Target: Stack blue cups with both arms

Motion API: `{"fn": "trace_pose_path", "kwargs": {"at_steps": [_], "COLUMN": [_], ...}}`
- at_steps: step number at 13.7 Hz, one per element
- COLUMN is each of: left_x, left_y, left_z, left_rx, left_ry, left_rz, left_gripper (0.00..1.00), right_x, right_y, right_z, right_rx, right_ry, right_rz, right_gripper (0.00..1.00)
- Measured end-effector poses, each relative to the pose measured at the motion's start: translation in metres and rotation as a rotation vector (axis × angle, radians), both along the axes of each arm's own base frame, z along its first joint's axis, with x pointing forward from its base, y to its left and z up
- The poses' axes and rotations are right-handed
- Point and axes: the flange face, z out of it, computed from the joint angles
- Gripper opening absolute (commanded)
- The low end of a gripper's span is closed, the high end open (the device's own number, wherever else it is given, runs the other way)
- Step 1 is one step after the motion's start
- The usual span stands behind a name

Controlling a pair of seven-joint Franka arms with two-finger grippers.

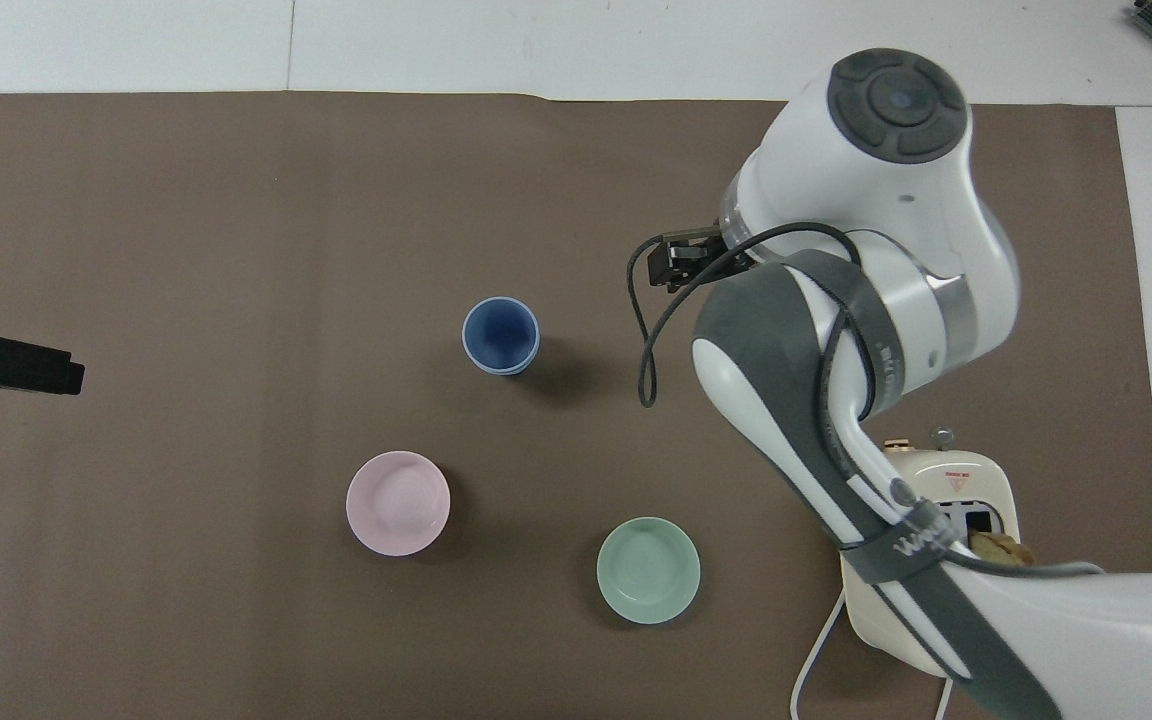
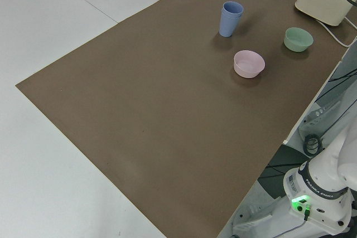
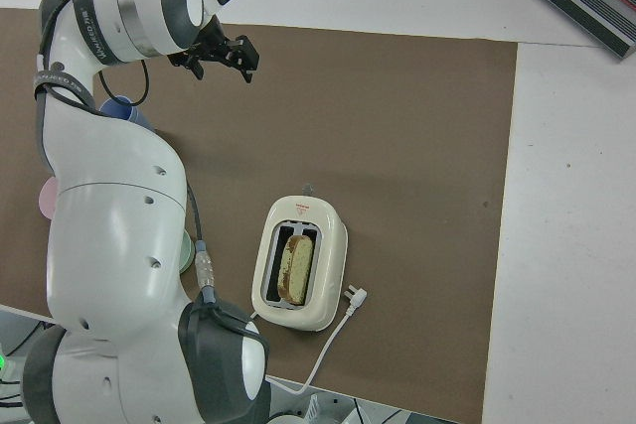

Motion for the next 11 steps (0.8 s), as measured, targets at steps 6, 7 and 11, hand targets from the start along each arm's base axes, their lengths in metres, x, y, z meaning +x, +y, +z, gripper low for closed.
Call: {"fn": "trace_pose_path", "kwargs": {"at_steps": [6,7,11], "left_x": [0.0,0.0,0.0], "left_y": [0.0,0.0,0.004], "left_z": [0.0,0.0,0.0], "left_rx": [0.0,0.0,0.0], "left_ry": [0.0,0.0,-0.001], "left_rz": [-0.001,-0.007,-0.046], "left_gripper": [1.0,1.0,1.0], "right_x": [-0.015,-0.017,-0.034], "right_y": [-0.092,-0.098,-0.109], "right_z": [0.045,0.051,0.074], "right_rx": [-0.024,-0.026,-0.036], "right_ry": [-0.005,-0.01,-0.008], "right_rz": [-0.045,-0.055,-0.075], "right_gripper": [1.0,1.0,1.0]}}
